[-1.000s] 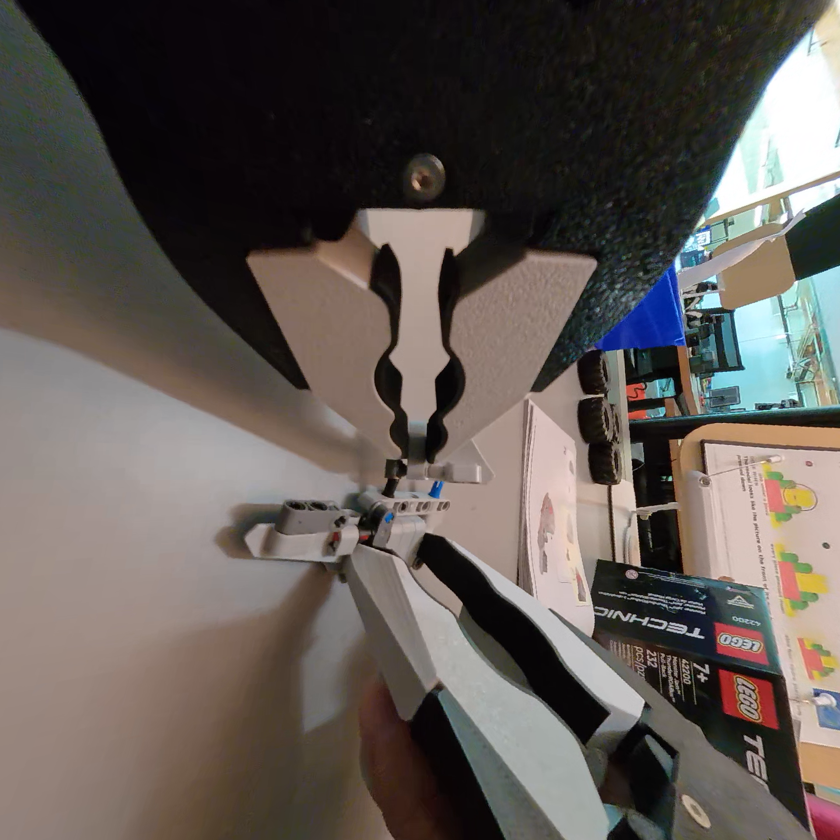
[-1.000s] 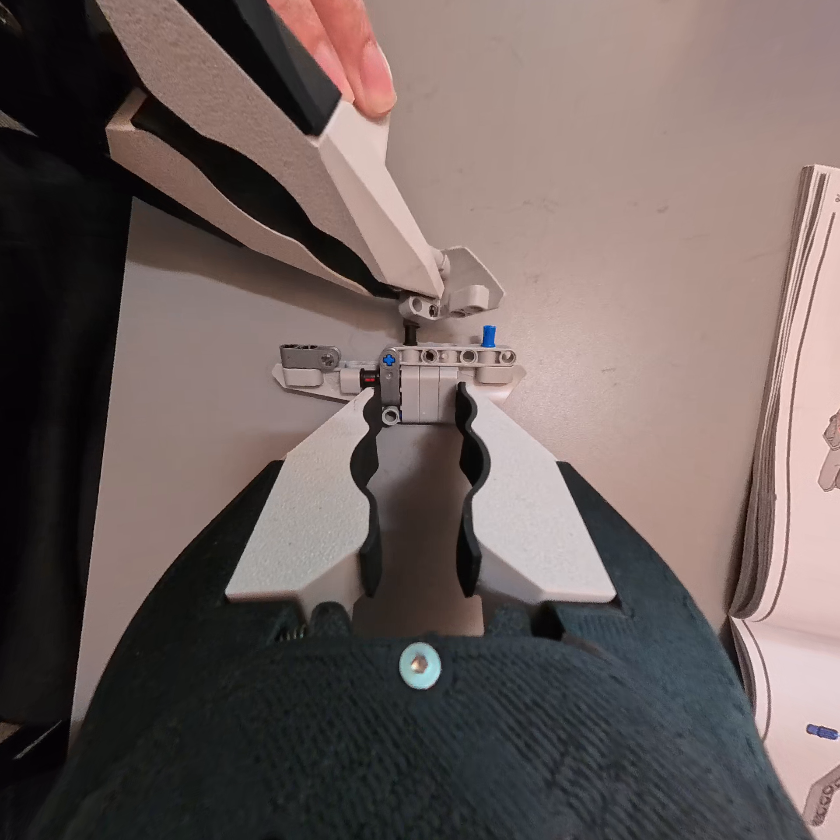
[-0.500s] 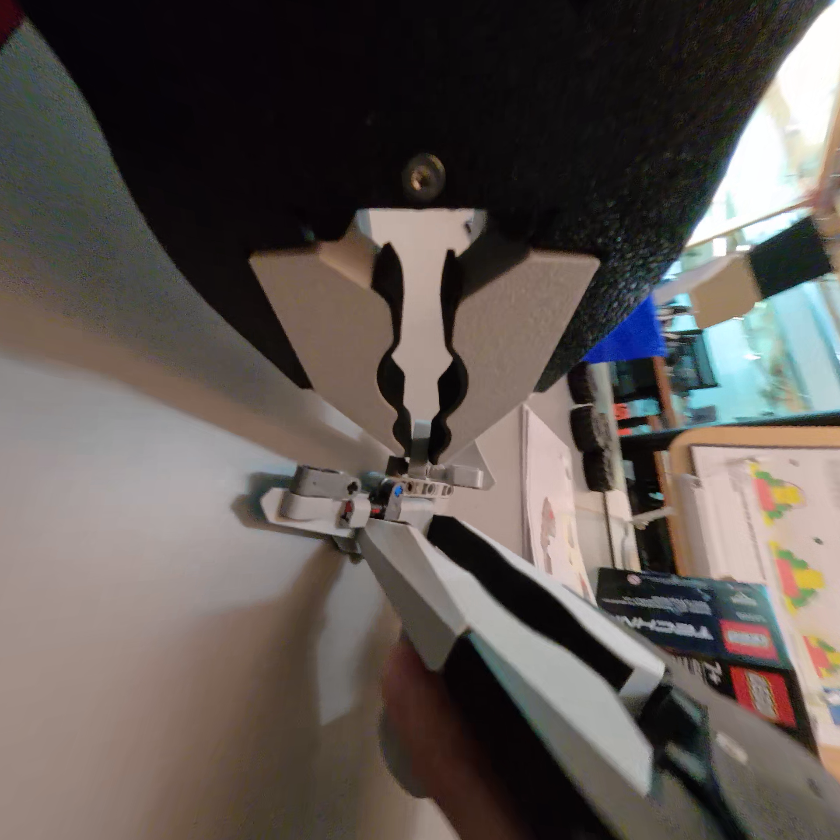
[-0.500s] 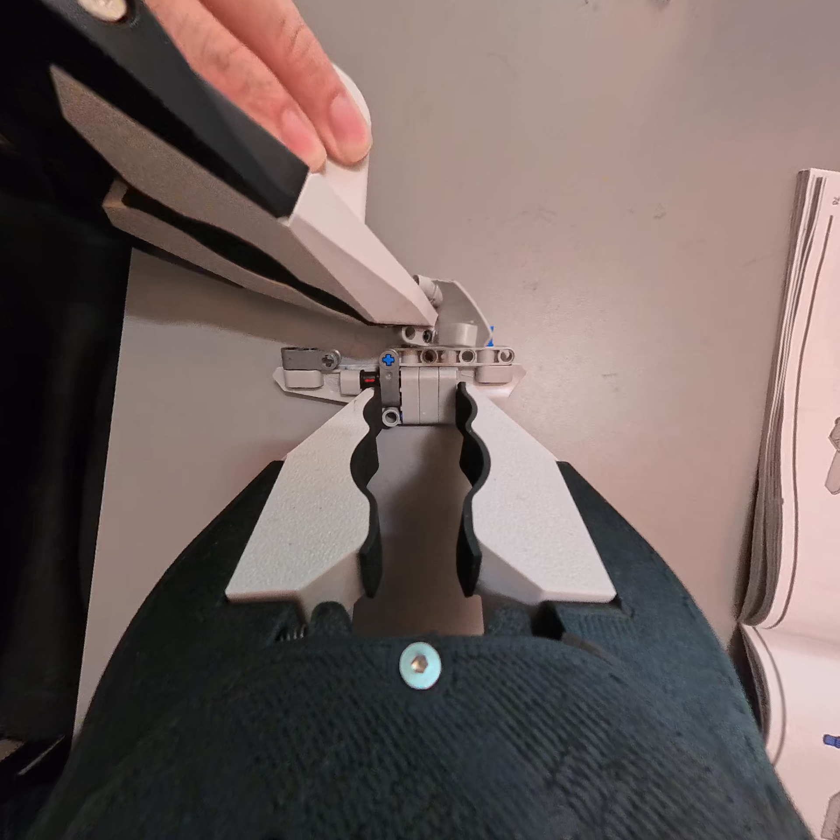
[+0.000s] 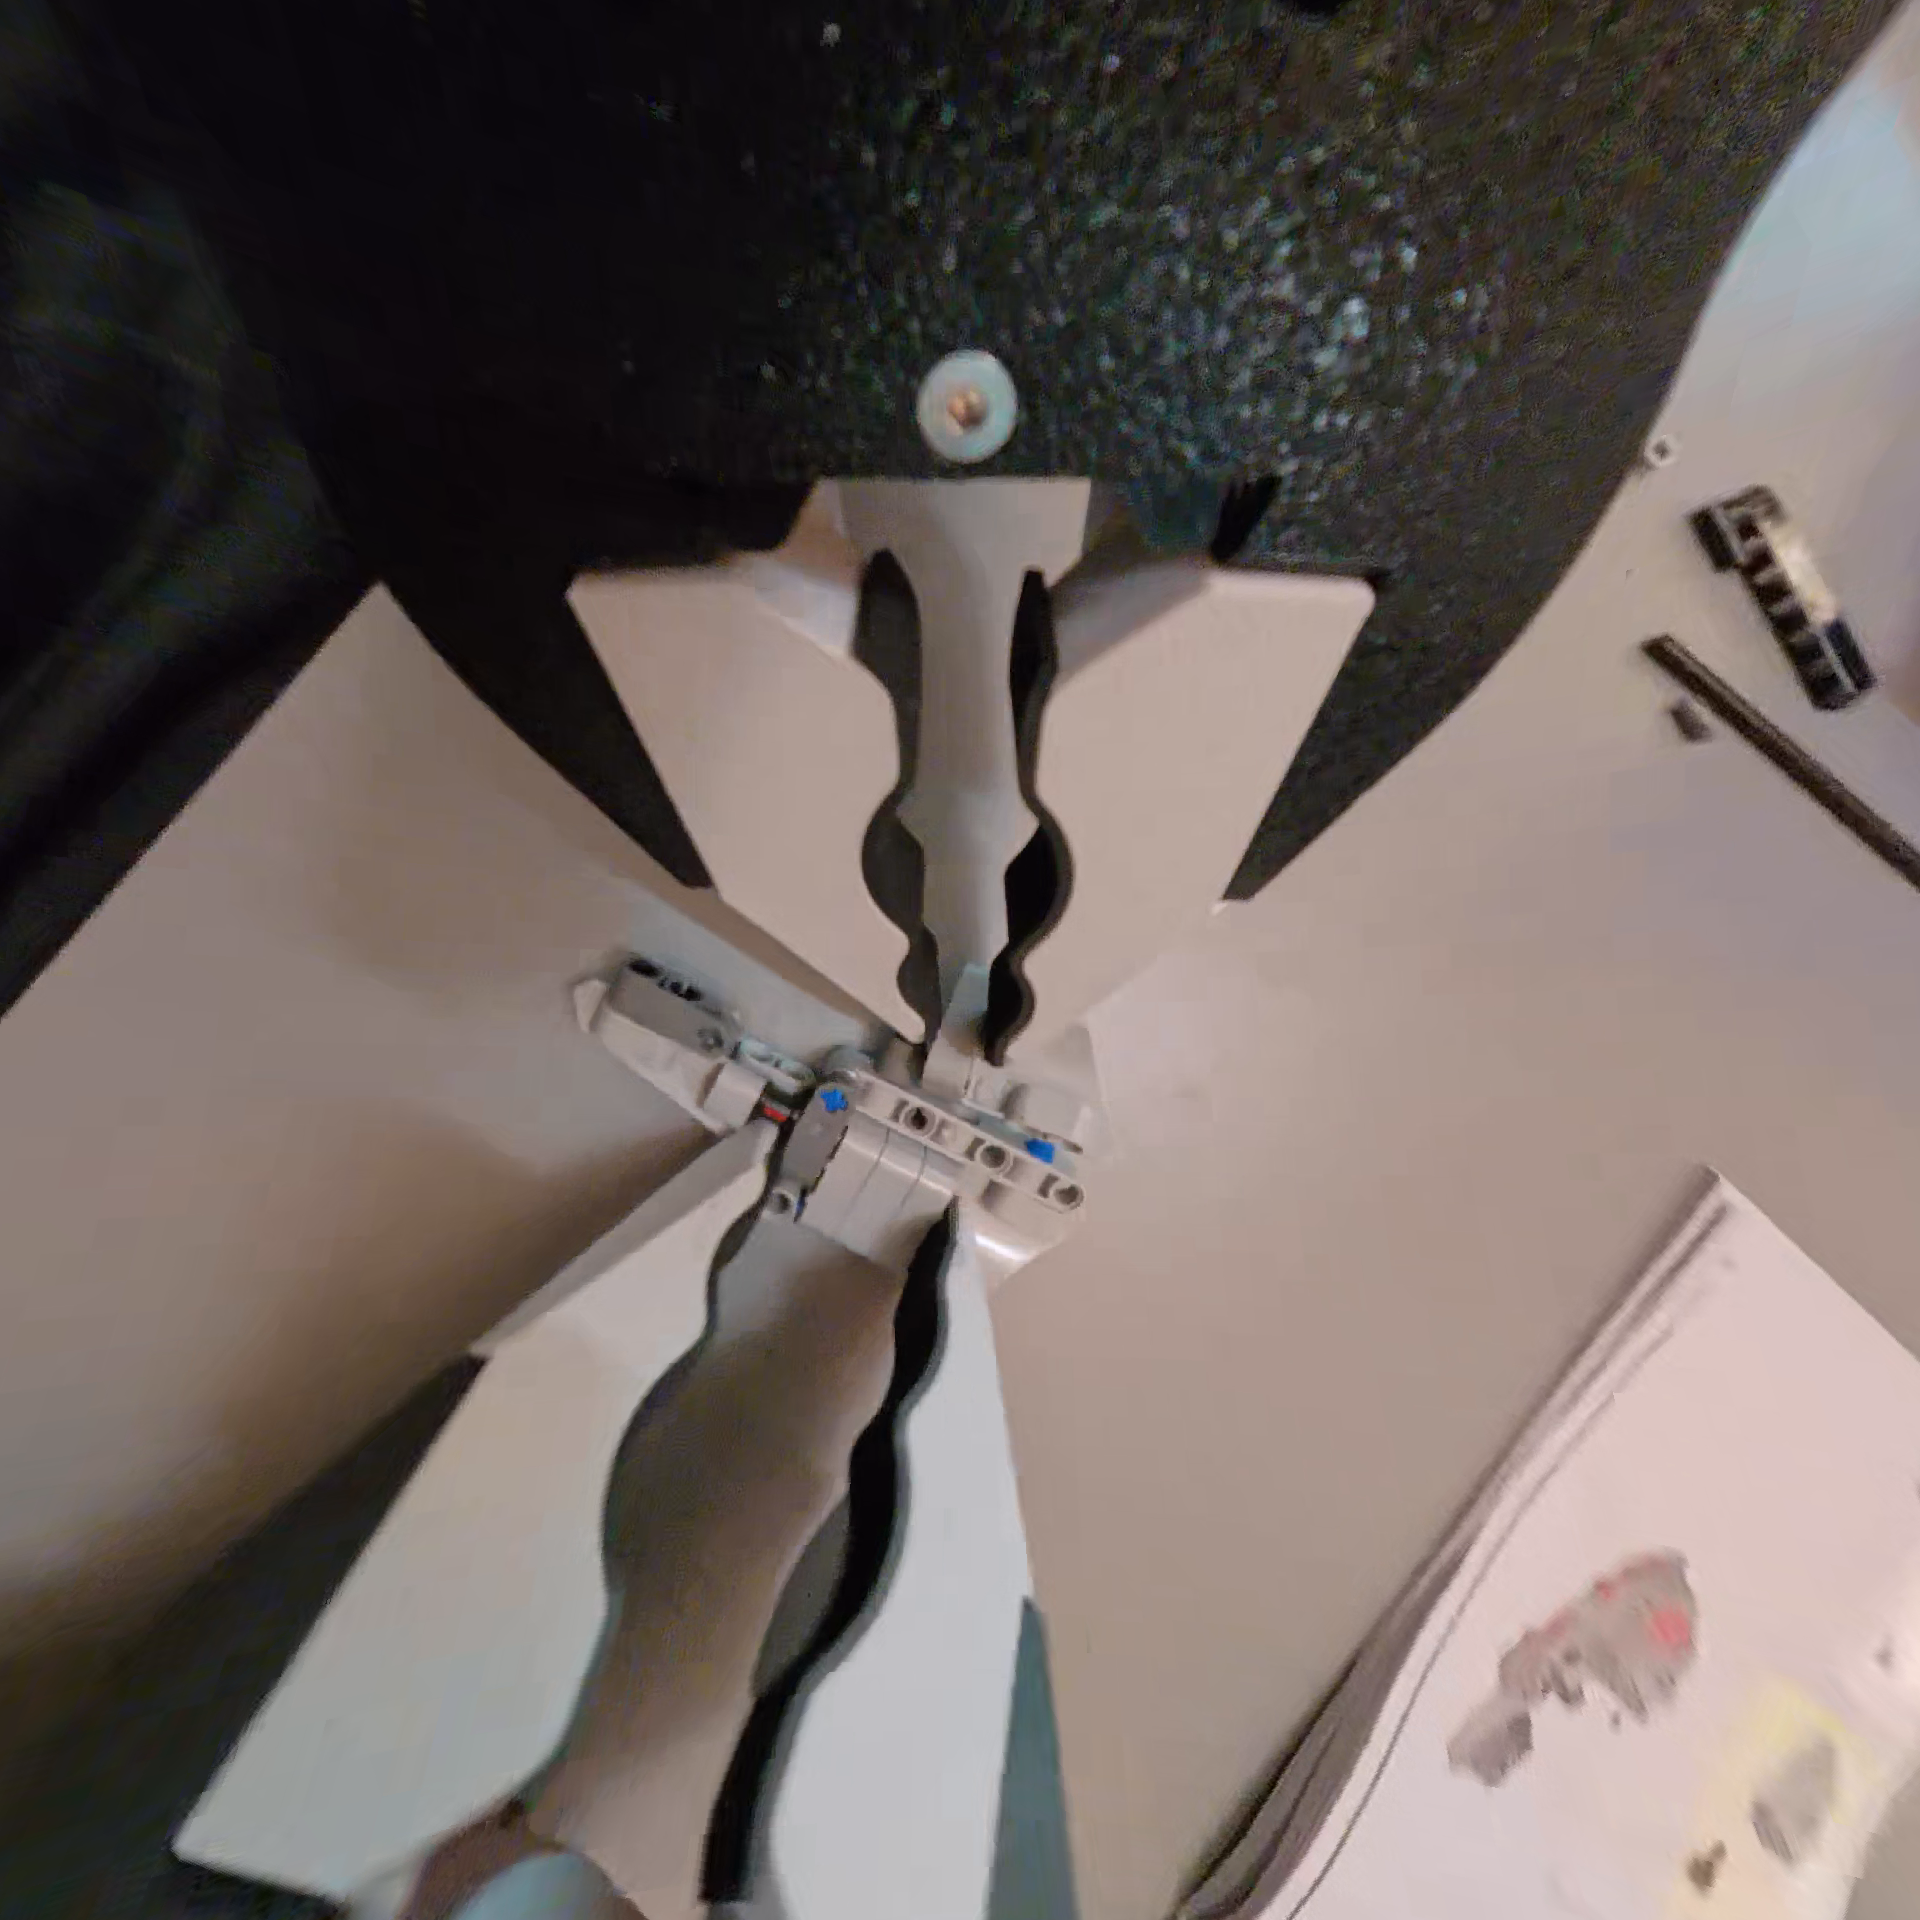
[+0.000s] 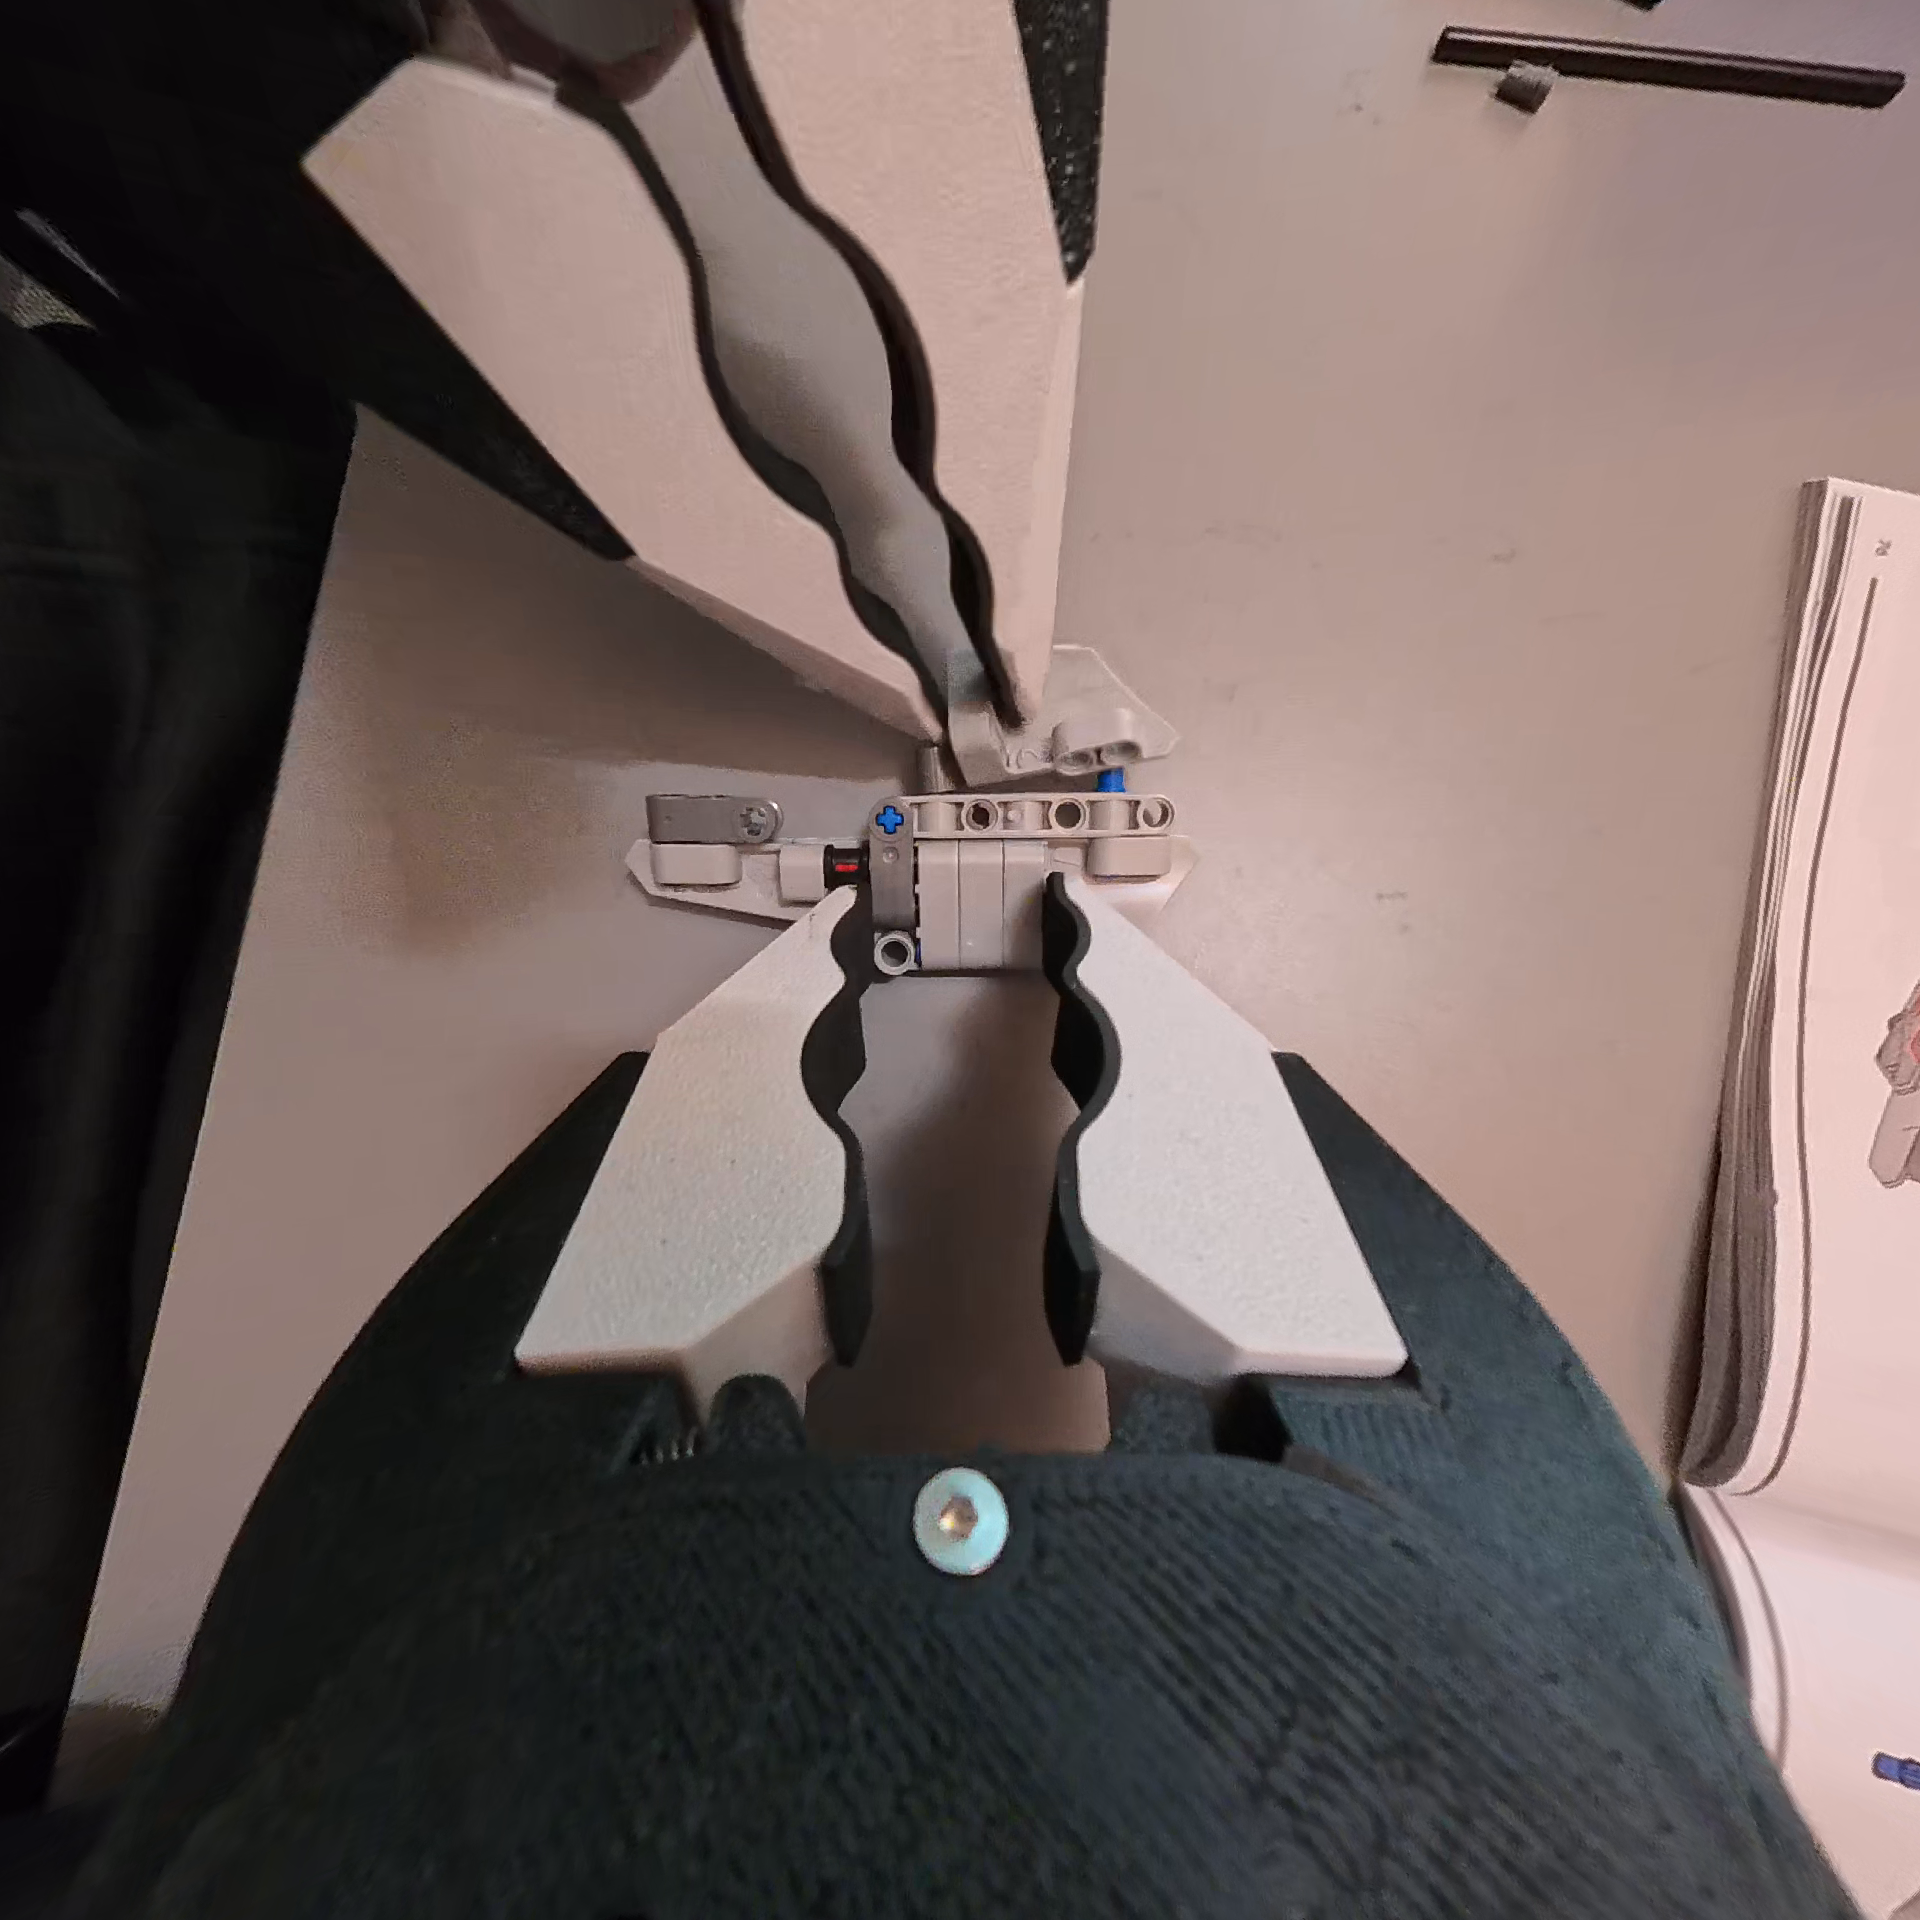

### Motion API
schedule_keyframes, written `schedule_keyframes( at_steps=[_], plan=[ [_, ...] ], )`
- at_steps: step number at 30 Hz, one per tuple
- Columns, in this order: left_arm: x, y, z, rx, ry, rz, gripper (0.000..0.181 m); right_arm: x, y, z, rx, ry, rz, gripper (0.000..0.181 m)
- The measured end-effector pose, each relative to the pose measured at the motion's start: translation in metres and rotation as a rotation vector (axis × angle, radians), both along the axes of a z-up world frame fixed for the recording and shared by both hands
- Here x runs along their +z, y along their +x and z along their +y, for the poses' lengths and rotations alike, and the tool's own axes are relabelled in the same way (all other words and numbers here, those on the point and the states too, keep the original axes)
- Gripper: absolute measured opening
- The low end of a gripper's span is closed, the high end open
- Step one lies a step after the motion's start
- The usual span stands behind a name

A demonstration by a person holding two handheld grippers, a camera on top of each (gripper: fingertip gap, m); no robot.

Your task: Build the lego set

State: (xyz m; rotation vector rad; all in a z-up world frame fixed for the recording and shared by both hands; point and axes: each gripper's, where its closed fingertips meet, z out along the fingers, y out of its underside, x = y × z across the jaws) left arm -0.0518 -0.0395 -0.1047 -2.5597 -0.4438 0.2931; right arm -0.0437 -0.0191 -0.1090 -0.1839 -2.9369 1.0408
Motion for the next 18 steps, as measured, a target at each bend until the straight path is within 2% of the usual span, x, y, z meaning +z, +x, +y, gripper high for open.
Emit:
schedule_keyframes(
  at_steps=[1, 6, 8, 11, 13, 15, 18],
  plan=[
    [0.000, 0.001, -0.001, 0.015, 0.002, -0.012, 0.005, 0.000, 0.001, 0.000, -0.001, -0.004, -0.005, 0.031],
    [0.004, 0.002, -0.001, -0.027, -0.006, 0.040, 0.006, 0.000, 0.003, -0.001, 0.007, -0.015, -0.013, 0.031],
    [0.013, 0.003, 0.000, -0.066, 0.053, 0.007, 0.019, 0.000, 0.003, -0.001, 0.021, -0.018, -0.002, 0.031],
    [0.019, -0.020, -0.013, -0.004, 0.116, -0.046, 0.019, 0.000, 0.003, -0.001, 0.031, -0.024, 0.002, 0.031],
    [0.012, -0.026, -0.015, 0.056, 0.194, -0.203, 0.017, 0.000, 0.003, -0.001, 0.038, -0.026, 0.010, 0.031],
    [0.009, -0.023, -0.007, 0.090, 0.317, -0.401, 0.014, 0.000, 0.003, -0.001, 0.037, -0.030, 0.012, 0.031],
    [0.012, -0.019, 0.008, 0.103, 0.477, -0.600, 0.011, 0.000, 0.003, -0.001, 0.035, -0.043, 0.020, 0.031]
  ],
)
